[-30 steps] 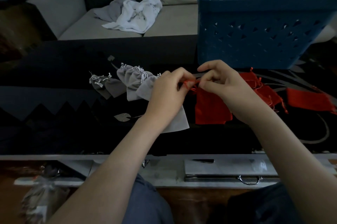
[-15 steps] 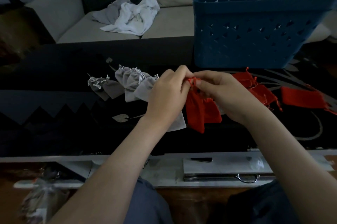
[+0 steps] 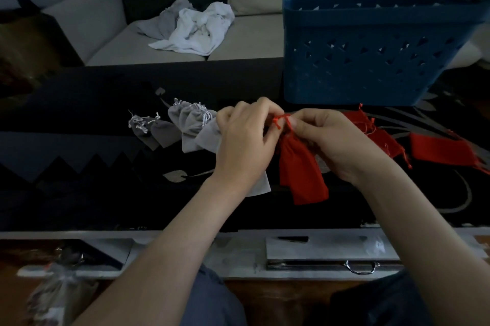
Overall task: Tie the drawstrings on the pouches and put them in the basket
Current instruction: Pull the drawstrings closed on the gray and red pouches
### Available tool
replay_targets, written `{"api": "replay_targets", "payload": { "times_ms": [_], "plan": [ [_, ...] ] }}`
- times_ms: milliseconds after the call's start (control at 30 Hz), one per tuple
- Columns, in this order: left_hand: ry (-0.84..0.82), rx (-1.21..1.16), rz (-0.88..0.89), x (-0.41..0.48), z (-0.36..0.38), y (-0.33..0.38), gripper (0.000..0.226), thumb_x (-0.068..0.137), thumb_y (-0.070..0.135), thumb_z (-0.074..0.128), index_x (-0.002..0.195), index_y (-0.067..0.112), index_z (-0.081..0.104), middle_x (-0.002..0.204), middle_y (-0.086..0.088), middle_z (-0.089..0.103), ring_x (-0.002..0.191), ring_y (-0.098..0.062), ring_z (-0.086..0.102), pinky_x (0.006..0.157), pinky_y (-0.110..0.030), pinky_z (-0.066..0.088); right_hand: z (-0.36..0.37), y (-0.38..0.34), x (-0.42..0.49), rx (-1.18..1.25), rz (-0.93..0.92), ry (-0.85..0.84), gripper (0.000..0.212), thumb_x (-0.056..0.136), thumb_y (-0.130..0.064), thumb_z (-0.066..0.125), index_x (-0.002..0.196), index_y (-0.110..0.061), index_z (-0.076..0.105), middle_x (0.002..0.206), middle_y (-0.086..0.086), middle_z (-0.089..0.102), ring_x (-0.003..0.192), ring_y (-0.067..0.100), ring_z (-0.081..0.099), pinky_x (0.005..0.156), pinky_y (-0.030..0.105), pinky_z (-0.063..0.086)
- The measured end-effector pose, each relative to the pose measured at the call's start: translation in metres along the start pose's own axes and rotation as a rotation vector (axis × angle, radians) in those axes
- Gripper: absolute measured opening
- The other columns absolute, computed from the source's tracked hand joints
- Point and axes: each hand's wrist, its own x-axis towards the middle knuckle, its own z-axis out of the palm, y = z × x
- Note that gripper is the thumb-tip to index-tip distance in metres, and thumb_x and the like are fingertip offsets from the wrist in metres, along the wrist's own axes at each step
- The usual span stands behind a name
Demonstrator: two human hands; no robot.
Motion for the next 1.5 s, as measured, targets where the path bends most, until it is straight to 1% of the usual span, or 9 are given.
{"api": "replay_targets", "payload": {
  "times_ms": [100,267,533,633,733,867,1167,1333,1500],
  "plan": [
    [-0.067,-0.087,-0.100,0.001,0.001,-0.001,0.009,0.089,0.028,0.058,0.094,0.022,0.062,0.085,0.007,0.065,0.086,-0.015,0.057,0.091,-0.011,0.023,0.000,0.002,0.000,-0.058,-0.007,0.012,0.013,0.089,-0.020,0.059,0.087,-0.010,0.067,0.070,0.002,0.060,0.059,0.006,0.054,0.058,0.019,0.044],
    [-0.085,-0.248,-0.186,0.001,0.003,-0.002,0.013,0.087,0.034,0.057,0.092,0.024,0.065,0.083,0.006,0.068,0.087,-0.019,0.063,0.086,-0.049,0.047,-0.002,0.003,0.003,0.037,0.002,0.084,0.021,0.095,-0.017,0.052,0.076,-0.012,0.061,0.073,0.002,0.059,0.062,0.008,0.054,0.062,0.023,0.042],
    [-0.107,-0.279,-0.201,0.000,0.007,-0.005,0.014,0.089,0.030,0.056,0.094,0.021,0.067,0.085,0.012,0.069,0.086,-0.018,0.065,0.084,-0.050,0.048,0.000,0.000,0.007,0.308,-0.098,0.227,0.029,0.098,-0.021,0.045,0.078,-0.009,0.061,0.082,0.005,0.069,0.076,0.013,0.065,0.071,0.023,0.050],
    [-0.115,-0.341,-0.238,0.001,0.006,-0.007,0.010,0.092,0.022,0.058,0.092,0.016,0.066,0.084,0.012,0.069,0.083,-0.006,0.066,0.087,-0.040,0.050,-0.001,-0.006,0.006,0.612,-0.090,0.245,0.031,0.100,-0.025,0.040,0.073,-0.013,0.052,0.074,0.003,0.070,0.082,0.014,0.069,0.074,0.024,0.051],
    [-0.131,-0.383,-0.310,0.003,0.003,-0.010,0.009,0.095,0.012,0.054,0.089,0.015,0.061,0.082,0.010,0.069,0.071,0.005,0.062,0.076,-0.017,0.049,-0.006,-0.010,0.004,0.886,-0.074,0.221,0.039,0.100,-0.026,0.039,0.061,-0.017,0.039,0.043,-0.004,0.041,0.049,0.012,0.054,0.063,0.025,0.051],
    [-0.167,-0.208,-0.173,0.002,0.002,-0.013,0.018,0.095,0.020,0.045,0.080,0.024,0.053,0.062,0.013,0.060,0.069,-0.008,0.062,0.083,-0.048,0.049,-0.014,-0.008,0.005,0.789,-0.040,0.149,0.044,0.100,-0.024,0.037,0.057,-0.019,0.029,0.040,-0.007,0.019,0.034,0.007,0.016,0.038,0.019,0.023],
    [-0.234,-0.591,-0.557,0.004,-0.008,-0.007,0.024,0.100,0.022,0.046,0.079,0.017,0.057,0.055,0.007,0.062,0.052,-0.003,0.053,0.059,-0.021,0.044,-0.015,0.002,0.002,0.082,-0.122,0.071,0.016,0.092,-0.020,0.058,0.108,-0.021,0.057,0.071,0.002,0.056,0.051,0.009,0.032,0.047,0.023,0.022],
    [-0.170,-0.839,-0.558,0.006,-0.011,-0.003,0.018,0.099,0.015,0.046,0.089,0.013,0.060,0.068,0.005,0.069,0.058,-0.004,0.051,0.061,-0.015,0.045,0.001,0.005,0.004,-0.279,-0.158,0.014,0.008,0.087,-0.009,0.064,0.094,-0.011,0.067,0.088,0.009,0.066,0.077,0.016,0.054,0.071,0.023,0.042],
    [-0.209,-0.900,-0.468,0.006,-0.012,-0.003,0.015,0.097,0.004,0.048,0.109,0.010,0.055,0.091,0.003,0.072,0.083,-0.003,0.065,0.078,-0.016,0.049,0.004,0.002,0.006,-0.164,-0.116,0.003,0.012,0.087,-0.003,0.061,0.095,-0.011,0.065,0.071,0.000,0.058,0.059,0.001,0.050,0.055,0.011,0.040]
  ]
}}
